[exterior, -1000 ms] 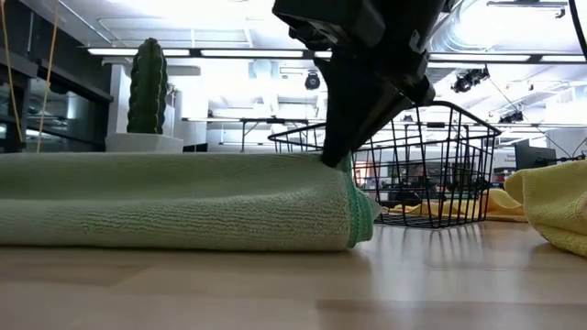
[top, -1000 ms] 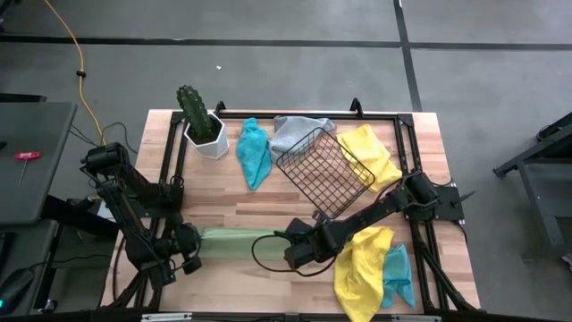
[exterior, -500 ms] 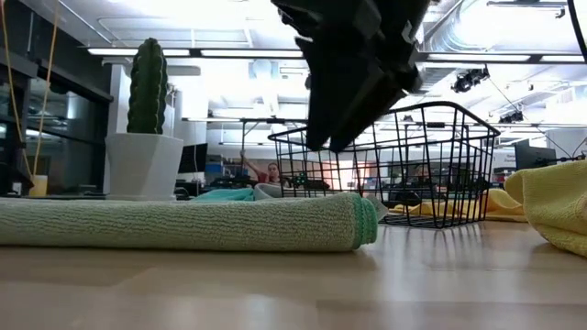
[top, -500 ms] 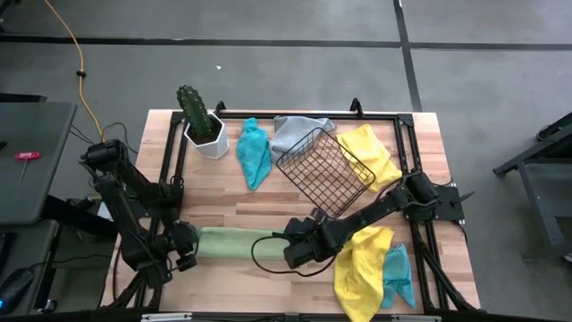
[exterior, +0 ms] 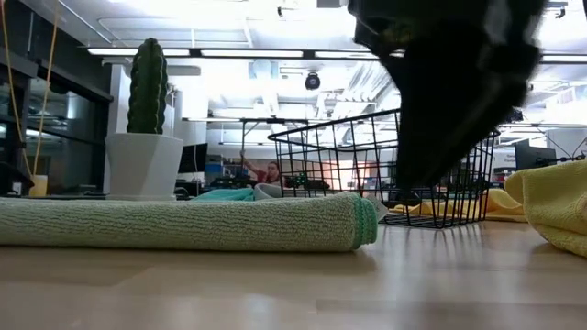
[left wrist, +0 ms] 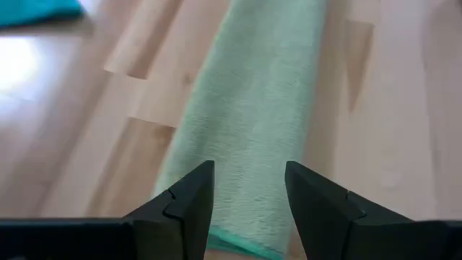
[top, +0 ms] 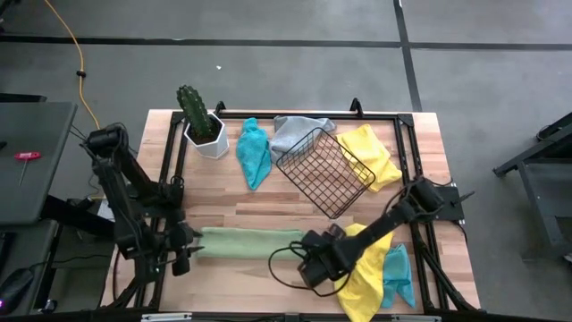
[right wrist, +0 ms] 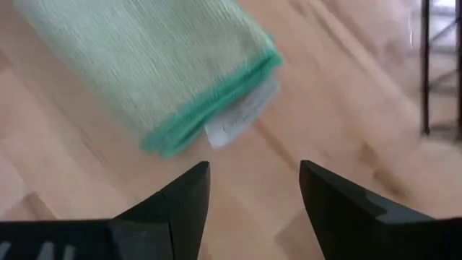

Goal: Fold microfiber towels
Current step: Fold the green microfiber towel

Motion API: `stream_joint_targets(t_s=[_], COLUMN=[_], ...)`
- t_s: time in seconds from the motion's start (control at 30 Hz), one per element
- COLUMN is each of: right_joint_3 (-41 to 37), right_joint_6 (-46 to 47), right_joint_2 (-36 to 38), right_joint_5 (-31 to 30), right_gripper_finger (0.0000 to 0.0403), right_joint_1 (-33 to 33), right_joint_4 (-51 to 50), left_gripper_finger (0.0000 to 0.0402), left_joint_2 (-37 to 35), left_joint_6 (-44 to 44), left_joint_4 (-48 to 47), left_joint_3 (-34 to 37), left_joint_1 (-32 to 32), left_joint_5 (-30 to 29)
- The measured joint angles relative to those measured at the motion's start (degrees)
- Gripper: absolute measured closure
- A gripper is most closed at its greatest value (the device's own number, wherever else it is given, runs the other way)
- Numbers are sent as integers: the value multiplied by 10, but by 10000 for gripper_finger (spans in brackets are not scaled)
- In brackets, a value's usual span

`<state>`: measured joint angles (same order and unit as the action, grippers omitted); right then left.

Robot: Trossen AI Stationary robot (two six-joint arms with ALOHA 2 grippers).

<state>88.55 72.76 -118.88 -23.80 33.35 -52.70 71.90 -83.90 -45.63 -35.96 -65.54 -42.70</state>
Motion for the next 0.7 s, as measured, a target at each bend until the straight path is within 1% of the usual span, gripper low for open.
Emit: stream_joint_targets(t_s=[0.07, 0.13, 0.23, 0.3, 0.47, 0.6, 0.7], right_joint_3=[-14, -34, -68, -95, -168, -198, -201], right_joint_6=[23, 47, 68, 74, 83, 83, 83], right_joint_2=[5, 13, 23, 30, 41, 43, 43], right_joint_5=[-2, -5, -2, 7, 26, 41, 49], right_gripper_finger=[196, 196, 196, 196, 196, 196, 196], right_joint_1=[3, 2, -10, -22, -50, -64, -71], right_joint_4=[29, 49, 100, 153, 311, 398, 422], left_gripper_finger=[242, 243, 243, 243, 243, 243, 243], left_joint_2=[-24, -48, -78, -87, -88, -81, -80], left_joint_6=[17, 54, 122, 148, 179, 181, 181], left_joint_4=[36, 62, 59, 50, 52, 52, 52], left_joint_3=[24, 41, 51, 51, 52, 52, 52], left_joint_1=[3, 3, 3, 7, 7, 7, 7], left_joint_5=[0, 2, 22, 33, 34, 33, 32])
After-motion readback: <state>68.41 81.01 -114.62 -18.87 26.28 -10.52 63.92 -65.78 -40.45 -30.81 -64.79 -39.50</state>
